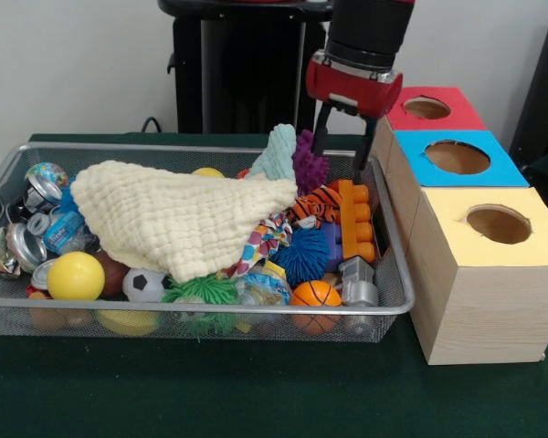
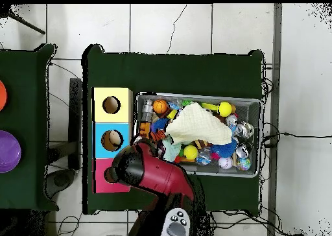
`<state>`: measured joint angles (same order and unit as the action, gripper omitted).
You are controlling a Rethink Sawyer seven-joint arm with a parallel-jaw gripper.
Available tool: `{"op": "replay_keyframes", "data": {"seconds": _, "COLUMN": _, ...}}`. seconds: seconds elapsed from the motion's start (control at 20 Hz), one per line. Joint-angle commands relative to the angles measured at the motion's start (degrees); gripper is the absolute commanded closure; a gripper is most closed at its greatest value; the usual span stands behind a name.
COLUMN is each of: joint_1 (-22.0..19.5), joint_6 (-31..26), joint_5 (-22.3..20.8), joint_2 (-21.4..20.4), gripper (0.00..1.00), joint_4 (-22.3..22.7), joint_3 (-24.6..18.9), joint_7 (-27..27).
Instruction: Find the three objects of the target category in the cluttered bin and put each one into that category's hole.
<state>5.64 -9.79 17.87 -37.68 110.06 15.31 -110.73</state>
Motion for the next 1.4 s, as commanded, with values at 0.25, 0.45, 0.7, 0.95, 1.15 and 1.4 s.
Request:
{"op": "replay_keyframes", "data": {"seconds": 0.25, "joint_1": -3.6, "joint_6": 5.8, "joint_5": -3.4, "joint_2": 4.0, "gripper": 0.00, "joint_4": -3.0, "joint_3": -4.6, "joint_7": -6.1}}
{"op": "replay_keyframes", "data": {"seconds": 0.45, "joint_1": -3.7, "joint_6": 7.8, "joint_5": -3.4, "joint_2": 5.2, "gripper": 0.00, "joint_4": -2.8, "joint_3": -5.0, "joint_7": -6.9}}
{"op": "replay_keyframes", "data": {"seconds": 0.7, "joint_1": -2.9, "joint_6": 10.2, "joint_5": -1.7, "joint_2": 6.7, "gripper": 0.00, "joint_4": -1.3, "joint_3": -6.7, "joint_7": -10.0}}
{"op": "replay_keyframes", "data": {"seconds": 0.95, "joint_1": -2.8, "joint_6": 11.4, "joint_5": -0.7, "joint_2": 7.3, "gripper": 0.00, "joint_4": -0.5, "joint_3": -7.8, "joint_7": -11.2}}
{"op": "replay_keyframes", "data": {"seconds": 1.15, "joint_1": -2.8, "joint_6": 11.9, "joint_5": -0.4, "joint_2": 7.4, "gripper": 0.00, "joint_4": -0.4, "joint_3": -8.3, "joint_7": -11.6}}
{"op": "replay_keyframes", "data": {"seconds": 1.4, "joint_1": -3.2, "joint_6": 12.2, "joint_5": 0.0, "joint_2": 7.9, "gripper": 0.00, "joint_4": -0.1, "joint_3": -8.7, "joint_7": -12.1}}
